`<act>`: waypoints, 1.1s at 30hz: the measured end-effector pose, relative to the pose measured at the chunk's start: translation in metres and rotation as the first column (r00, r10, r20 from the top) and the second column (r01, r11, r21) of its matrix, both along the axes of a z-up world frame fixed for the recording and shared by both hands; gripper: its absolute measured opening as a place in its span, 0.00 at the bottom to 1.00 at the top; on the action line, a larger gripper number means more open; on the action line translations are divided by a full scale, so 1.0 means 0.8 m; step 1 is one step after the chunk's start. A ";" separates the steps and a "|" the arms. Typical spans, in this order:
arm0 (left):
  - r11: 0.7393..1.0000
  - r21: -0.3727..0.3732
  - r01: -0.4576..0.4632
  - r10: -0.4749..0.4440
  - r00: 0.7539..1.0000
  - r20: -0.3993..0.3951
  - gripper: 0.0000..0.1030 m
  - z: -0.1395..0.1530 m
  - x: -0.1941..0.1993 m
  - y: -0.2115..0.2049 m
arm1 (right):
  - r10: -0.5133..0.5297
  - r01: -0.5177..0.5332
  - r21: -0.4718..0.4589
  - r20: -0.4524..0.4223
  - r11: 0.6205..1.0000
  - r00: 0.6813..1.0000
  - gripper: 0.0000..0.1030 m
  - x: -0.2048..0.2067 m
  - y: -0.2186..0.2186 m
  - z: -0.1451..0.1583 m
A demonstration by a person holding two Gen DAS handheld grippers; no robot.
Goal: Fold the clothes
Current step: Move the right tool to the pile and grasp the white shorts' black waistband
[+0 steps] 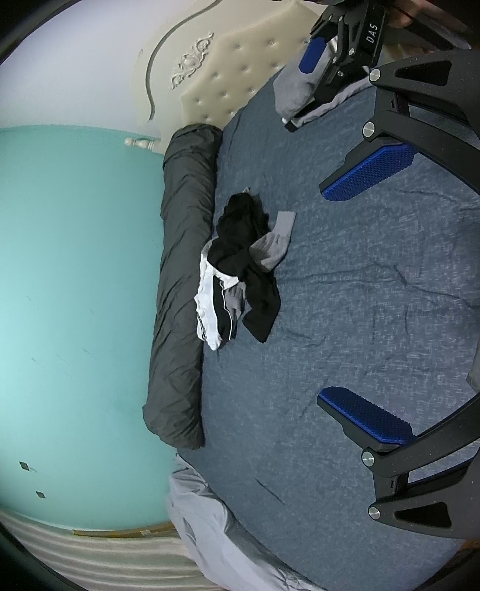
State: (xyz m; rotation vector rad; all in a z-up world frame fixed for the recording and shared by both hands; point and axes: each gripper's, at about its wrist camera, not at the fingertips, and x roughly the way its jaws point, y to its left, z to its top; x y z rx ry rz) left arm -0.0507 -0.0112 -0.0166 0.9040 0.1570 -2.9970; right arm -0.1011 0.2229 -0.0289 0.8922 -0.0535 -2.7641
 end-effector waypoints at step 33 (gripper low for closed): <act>0.980 0.131 -0.146 0.121 0.976 0.183 1.00 -0.172 -0.406 -0.154 | 0.134 -0.132 -0.030 0.096 0.991 0.986 0.96 -0.508 -0.127 -0.133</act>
